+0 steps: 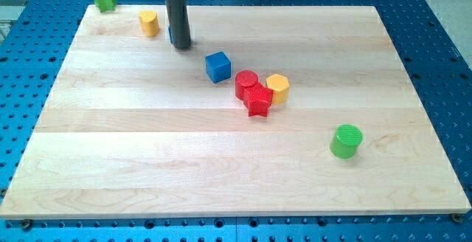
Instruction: Slide the yellow heart at the top left of the blue cube
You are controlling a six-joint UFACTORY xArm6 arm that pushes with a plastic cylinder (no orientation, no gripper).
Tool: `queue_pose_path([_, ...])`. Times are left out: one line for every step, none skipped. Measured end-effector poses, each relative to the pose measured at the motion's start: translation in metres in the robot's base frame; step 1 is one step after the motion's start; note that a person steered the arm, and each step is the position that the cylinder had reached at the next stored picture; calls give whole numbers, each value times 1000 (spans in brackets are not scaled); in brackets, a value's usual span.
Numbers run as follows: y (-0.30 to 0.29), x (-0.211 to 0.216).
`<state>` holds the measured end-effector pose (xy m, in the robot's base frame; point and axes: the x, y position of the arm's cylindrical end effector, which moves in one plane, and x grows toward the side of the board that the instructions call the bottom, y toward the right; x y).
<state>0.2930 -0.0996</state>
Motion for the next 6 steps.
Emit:
queue_pose_path([-29, 3])
queue_pose_path([-65, 19])
queue_pose_path([-81, -1])
queue_pose_path([-105, -38])
queue_pose_path([-98, -65])
queue_pose_path([-72, -68])
